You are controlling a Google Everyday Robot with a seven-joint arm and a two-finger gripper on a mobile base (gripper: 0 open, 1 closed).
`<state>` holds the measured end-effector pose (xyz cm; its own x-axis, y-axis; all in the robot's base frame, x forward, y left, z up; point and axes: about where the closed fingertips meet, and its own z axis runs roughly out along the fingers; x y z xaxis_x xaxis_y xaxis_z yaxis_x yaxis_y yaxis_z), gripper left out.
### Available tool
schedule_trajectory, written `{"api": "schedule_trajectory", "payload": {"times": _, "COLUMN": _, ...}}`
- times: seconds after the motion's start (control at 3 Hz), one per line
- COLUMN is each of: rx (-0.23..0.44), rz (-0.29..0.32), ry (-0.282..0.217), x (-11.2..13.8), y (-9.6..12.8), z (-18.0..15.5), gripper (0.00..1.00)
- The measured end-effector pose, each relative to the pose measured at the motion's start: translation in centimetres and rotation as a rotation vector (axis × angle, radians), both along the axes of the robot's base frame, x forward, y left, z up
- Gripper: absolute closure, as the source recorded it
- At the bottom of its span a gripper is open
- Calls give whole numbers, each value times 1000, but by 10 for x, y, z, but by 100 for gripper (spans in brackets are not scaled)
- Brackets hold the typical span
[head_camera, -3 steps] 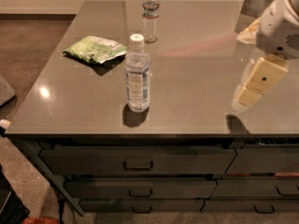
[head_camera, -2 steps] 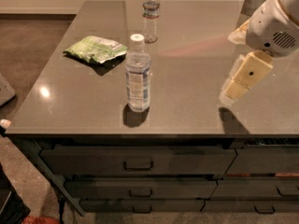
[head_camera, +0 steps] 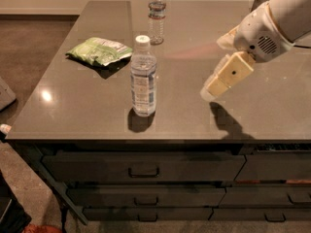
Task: Knock blue plastic bottle over
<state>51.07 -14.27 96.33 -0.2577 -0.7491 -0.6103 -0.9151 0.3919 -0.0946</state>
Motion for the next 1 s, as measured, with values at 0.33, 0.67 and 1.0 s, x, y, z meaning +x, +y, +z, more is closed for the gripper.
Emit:
{"api": "schedule_trajectory", "payload": {"times": 0.33, "rx": 126, "rz": 27, "ry": -3, "x": 5, "y": 32, "z": -14, "gripper": 0}}
{"api": "schedule_trajectory", "payload": {"times": 0.67, "rx": 236, "rz": 42, "ry": -22, "x": 12, "y": 62, "z": -22, "gripper": 0}}
{"api": "schedule_trajectory", "payload": {"times": 1.0, "rx": 334, "rz": 41, "ry": -38, "x": 23, "y": 88, "z": -24, "gripper": 0}}
